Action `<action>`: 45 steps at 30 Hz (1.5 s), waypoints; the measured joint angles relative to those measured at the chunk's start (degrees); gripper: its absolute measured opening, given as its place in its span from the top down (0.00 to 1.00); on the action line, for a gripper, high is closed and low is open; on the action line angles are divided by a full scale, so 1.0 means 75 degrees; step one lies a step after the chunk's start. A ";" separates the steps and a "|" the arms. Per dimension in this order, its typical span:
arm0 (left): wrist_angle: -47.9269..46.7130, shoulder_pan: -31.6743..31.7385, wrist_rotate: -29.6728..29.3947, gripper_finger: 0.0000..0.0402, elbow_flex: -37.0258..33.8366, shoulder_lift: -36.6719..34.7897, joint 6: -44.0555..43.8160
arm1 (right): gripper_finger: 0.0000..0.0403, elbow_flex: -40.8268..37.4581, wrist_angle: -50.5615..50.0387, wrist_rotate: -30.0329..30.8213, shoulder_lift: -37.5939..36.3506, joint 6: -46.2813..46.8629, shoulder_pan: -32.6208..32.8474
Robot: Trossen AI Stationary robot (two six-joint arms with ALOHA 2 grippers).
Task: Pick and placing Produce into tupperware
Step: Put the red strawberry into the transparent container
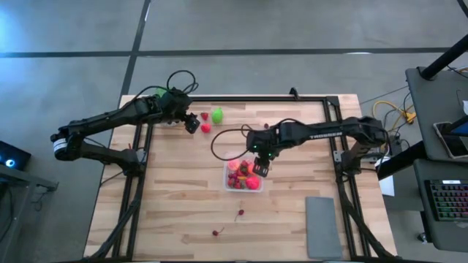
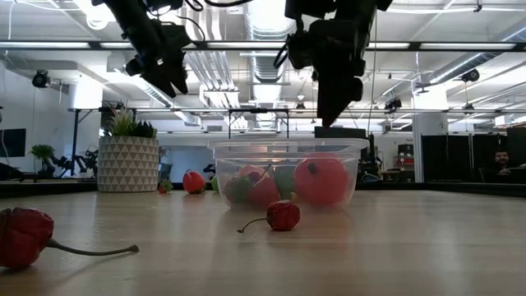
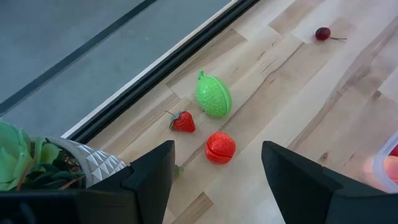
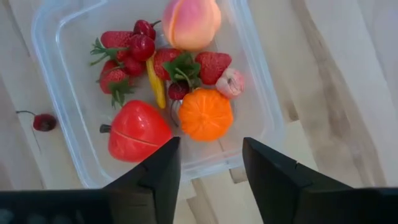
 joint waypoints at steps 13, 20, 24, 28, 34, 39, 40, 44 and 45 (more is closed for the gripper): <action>0.0569 -0.0004 0.0004 0.44 0.0000 0.0000 -0.0055 | 0.53 0.0000 0.0496 0.2028 -0.1774 -0.0018 -0.0084; 0.0595 -0.0011 0.1042 0.44 -0.0042 0.0044 -0.0056 | 0.53 -0.0307 0.0215 0.3182 -0.3063 0.0868 -0.0087; 0.0602 -0.0013 0.1888 0.44 -0.0108 0.0172 -0.0099 | 0.53 -0.0727 0.0154 0.3221 -0.3589 0.0948 -0.0088; 0.0783 -0.0019 0.2413 0.44 -0.0111 0.0335 -0.1182 | 0.54 -0.1102 0.0112 0.3158 -0.3990 0.1151 -0.0087; 0.0200 -0.0129 0.3128 0.44 -0.0111 0.0428 -0.2064 | 0.54 -0.1464 -0.0012 0.3107 -0.4486 0.0995 -0.0090; -0.0934 -0.0136 0.2539 0.44 -0.0111 0.0432 -0.2523 | 0.54 -0.1710 -0.0011 0.3108 -0.4862 0.0850 -0.0090; -0.1175 -0.0127 0.2148 0.44 -0.0090 0.0433 -0.2722 | 0.54 -0.1754 -0.0003 0.3114 -0.4931 0.0813 -0.0090; -0.1792 0.0100 0.0933 0.44 0.0073 0.0437 -0.4848 | 0.54 -0.1911 0.0009 0.3163 -0.5144 0.0799 -0.0093; -0.1651 0.0164 0.0974 0.44 0.0073 0.0437 -0.5194 | 0.54 -0.1946 0.0012 0.3163 -0.5185 0.0799 -0.0093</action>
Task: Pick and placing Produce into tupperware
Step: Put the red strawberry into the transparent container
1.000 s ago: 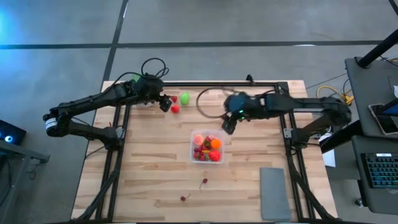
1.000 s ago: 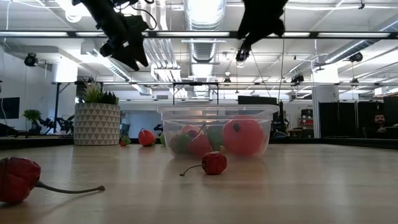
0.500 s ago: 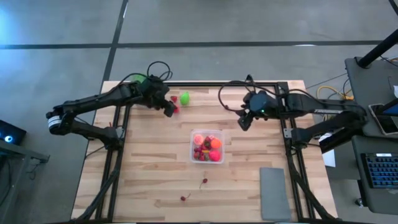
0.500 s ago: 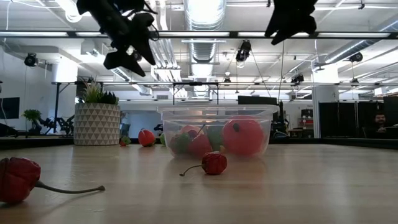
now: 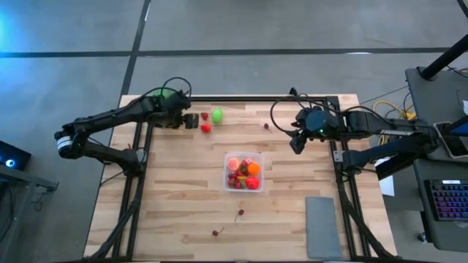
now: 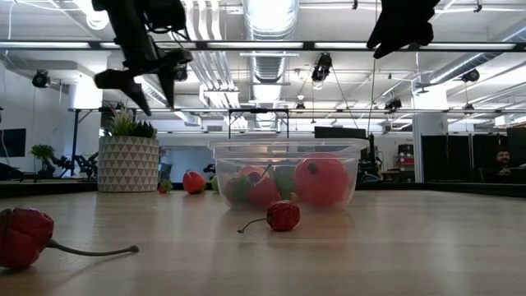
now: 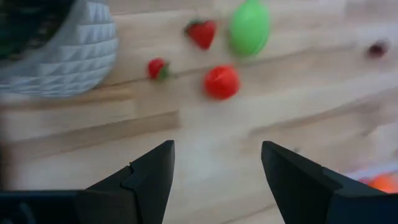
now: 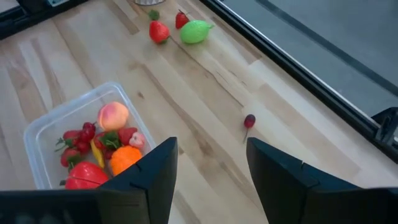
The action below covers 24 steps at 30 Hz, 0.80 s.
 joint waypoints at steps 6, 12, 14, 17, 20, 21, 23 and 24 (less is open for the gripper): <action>0.2325 0.0014 -0.0038 0.44 -0.0412 0.0000 -0.0265 | 0.54 -0.0203 0.0033 0.0012 -0.0121 0.0020 0.0000; 0.2917 0.0124 -0.0043 0.44 -0.0546 0.0386 -0.0066 | 0.54 -0.0266 0.0045 0.0022 -0.0124 0.0023 0.0002; 0.3056 0.0132 -0.0054 0.44 -0.0497 0.0512 0.0640 | 0.54 -0.0266 0.0047 0.0020 -0.0124 0.0014 0.0001; 0.3266 0.0109 0.0136 0.44 -0.0348 0.0632 0.3192 | 0.54 -0.0266 0.0044 0.0020 -0.0127 -0.0003 0.0000; 0.2896 -0.0040 0.0780 0.44 -0.0247 0.0647 0.7359 | 0.54 -0.0266 0.0044 0.0020 -0.0128 -0.0061 0.0000; 0.2691 -0.0113 0.0816 0.44 -0.0236 0.0631 0.8470 | 0.54 -0.0266 0.0045 0.0020 -0.0129 -0.0061 0.0000; 0.2383 -0.0196 0.0600 0.44 -0.0236 0.0603 1.0086 | 0.54 -0.0266 0.0044 0.0020 -0.0127 -0.0061 0.0000; 0.2282 -0.0201 0.0327 0.44 -0.0236 0.0595 1.0648 | 0.54 -0.0266 0.0047 0.0020 -0.0127 -0.0061 0.0000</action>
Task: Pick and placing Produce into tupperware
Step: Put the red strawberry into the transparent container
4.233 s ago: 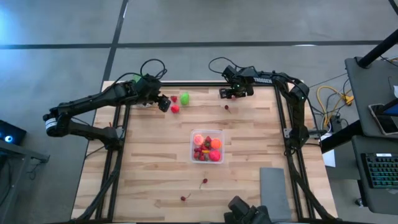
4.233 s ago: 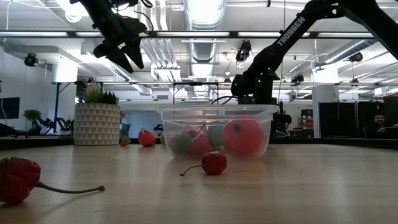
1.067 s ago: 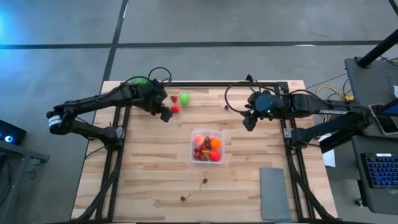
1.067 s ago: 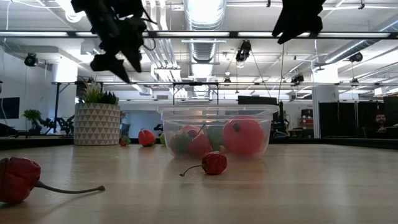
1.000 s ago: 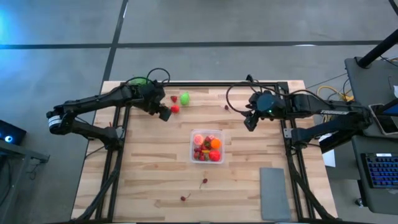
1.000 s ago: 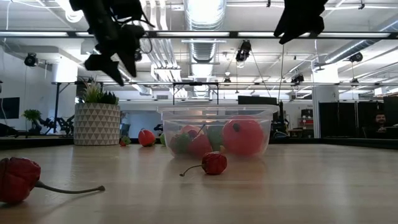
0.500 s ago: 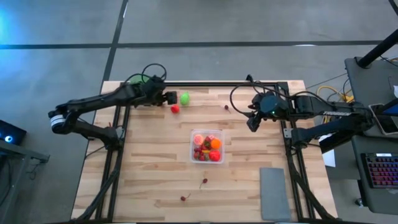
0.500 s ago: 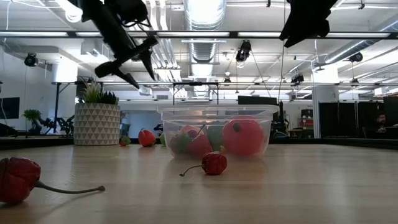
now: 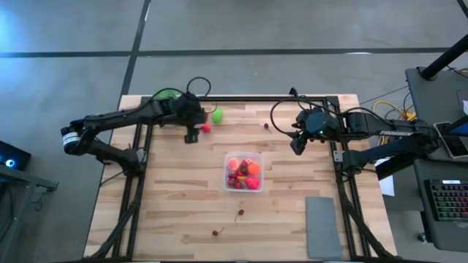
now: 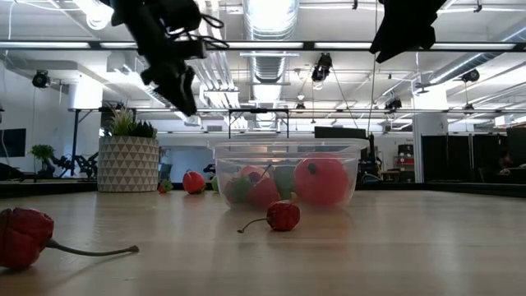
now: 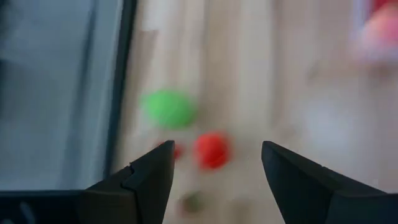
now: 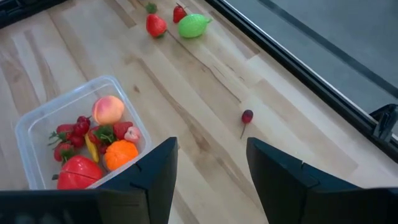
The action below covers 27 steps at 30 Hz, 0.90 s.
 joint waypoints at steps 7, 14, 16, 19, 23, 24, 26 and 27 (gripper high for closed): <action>-0.1512 0.0481 -0.1598 0.44 -0.0083 0.0619 0.1073 | 0.54 0.0000 -0.0003 0.0140 0.0000 0.0189 0.0000; -0.2011 0.0529 -0.1401 0.44 0.0074 0.1343 0.0917 | 0.54 0.0000 0.0000 0.0336 0.0003 0.0394 -0.0020; -0.1966 0.0658 -0.1339 0.44 0.0096 0.1561 0.1089 | 0.54 0.0000 0.0000 0.0382 0.0003 0.0473 -0.0017; -0.1844 0.0852 -0.1341 0.44 0.0096 0.1870 0.1618 | 0.54 0.0000 0.0000 0.0385 0.0003 0.0542 -0.0017; -0.1609 0.1117 -0.1334 0.44 0.0134 0.2222 0.1959 | 0.54 0.0000 0.0001 0.0385 0.0006 0.0548 -0.0015; -0.1493 0.1170 -0.1312 0.44 0.0177 0.2291 0.1963 | 0.54 0.0000 0.0000 0.0385 0.0006 0.0548 -0.0015; -0.1432 0.1282 -0.1189 0.44 0.0276 0.2371 0.2017 | 0.54 0.0000 0.0001 0.0385 0.0006 0.0549 -0.0015; -0.1425 0.1329 -0.1112 0.44 0.0337 0.2402 0.2124 | 0.54 0.0000 0.0000 0.0385 0.0006 0.0548 -0.0015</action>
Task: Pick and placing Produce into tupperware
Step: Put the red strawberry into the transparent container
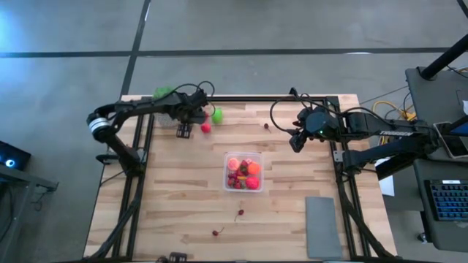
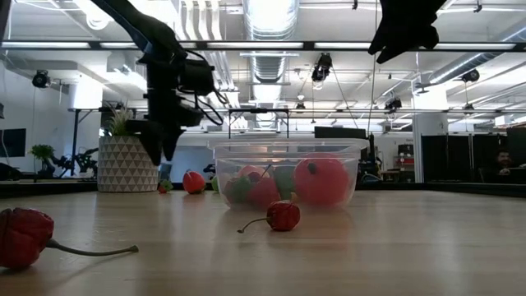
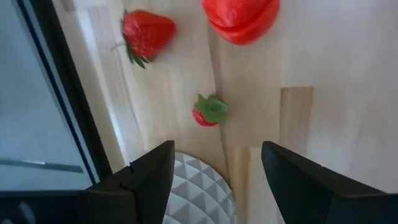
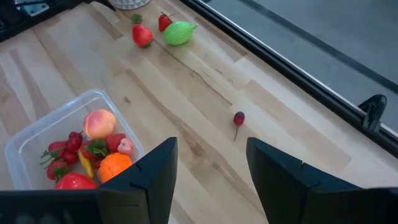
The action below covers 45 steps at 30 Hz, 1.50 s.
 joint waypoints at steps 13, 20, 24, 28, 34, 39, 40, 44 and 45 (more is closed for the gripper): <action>0.0086 0.0310 0.0607 0.44 0.0114 0.0557 0.0830 | 0.54 0.0000 0.0000 -0.0001 0.0000 0.0062 0.0000; 0.0440 0.0313 0.0582 0.44 0.0125 0.0870 0.0851 | 0.54 0.0000 0.0000 -0.0003 0.0000 0.0197 0.0000; 0.0406 0.0310 0.0584 0.44 0.0106 0.1044 0.0845 | 0.54 0.0000 -0.0002 -0.0006 0.0000 0.0261 0.0000; 0.0396 0.0313 0.0581 0.44 0.0104 0.1200 0.0848 | 0.54 0.0000 -0.0006 -0.0006 0.0000 0.0262 0.0000; 0.0411 0.0327 0.0581 0.45 0.0121 0.1294 0.0848 | 0.54 0.0000 -0.0015 -0.0006 0.0000 0.0256 0.0001; 0.0401 0.0401 0.0584 0.55 0.0097 0.1300 0.0845 | 0.54 0.0000 -0.0029 -0.0006 0.0000 0.0254 0.0001; 0.0393 0.0415 0.0581 0.57 0.0100 0.1300 0.0845 | 0.54 0.0000 -0.0032 -0.0006 0.0000 0.0254 0.0000; 0.0432 0.0500 0.0581 0.66 0.0100 0.1300 0.0845 | 0.54 0.0000 -0.0040 -0.0006 0.0000 0.0251 0.0000; 0.0430 0.0515 0.0582 0.67 0.0095 0.1300 0.0845 | 0.54 0.0000 -0.0041 -0.0006 0.0000 0.0248 0.0003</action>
